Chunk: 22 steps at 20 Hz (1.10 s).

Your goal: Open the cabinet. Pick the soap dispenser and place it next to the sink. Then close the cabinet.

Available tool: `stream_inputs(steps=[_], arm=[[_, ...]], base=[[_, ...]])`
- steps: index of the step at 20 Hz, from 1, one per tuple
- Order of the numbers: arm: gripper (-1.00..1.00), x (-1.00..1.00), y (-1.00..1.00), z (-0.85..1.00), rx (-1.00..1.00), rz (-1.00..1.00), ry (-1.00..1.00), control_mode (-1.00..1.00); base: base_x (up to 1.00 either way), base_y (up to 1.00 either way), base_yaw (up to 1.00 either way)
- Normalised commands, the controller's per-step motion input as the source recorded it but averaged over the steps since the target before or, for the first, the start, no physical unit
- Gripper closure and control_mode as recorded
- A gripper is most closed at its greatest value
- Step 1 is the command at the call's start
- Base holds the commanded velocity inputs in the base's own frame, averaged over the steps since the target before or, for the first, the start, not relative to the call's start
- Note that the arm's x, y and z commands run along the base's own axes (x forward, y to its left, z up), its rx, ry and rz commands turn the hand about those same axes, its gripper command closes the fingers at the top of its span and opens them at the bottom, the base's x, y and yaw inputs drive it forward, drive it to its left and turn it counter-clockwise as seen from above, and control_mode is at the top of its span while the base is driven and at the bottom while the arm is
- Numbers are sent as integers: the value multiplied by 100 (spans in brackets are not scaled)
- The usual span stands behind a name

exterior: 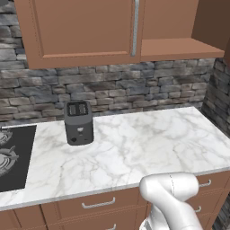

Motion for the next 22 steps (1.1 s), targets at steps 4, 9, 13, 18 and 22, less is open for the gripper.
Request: stream_inputs(steps=[4, 9, 13, 18, 22], arm=[[-100, 15, 40, 0, 0, 2, 0, -100], [-100, 27, 27, 0, 0, 1, 0, -100], [-100, 44, 23, -1, 9, 0, 6, -100], [-100, 59, 12, 0, 12, 0, 10, -100], [-100, 59, 0, -2, 25, 0, 14, -100]], base=[[0, 0, 0], [0, 0, 0], [0, 0, 0], [0, 0, 0], [0, 0, 0]])
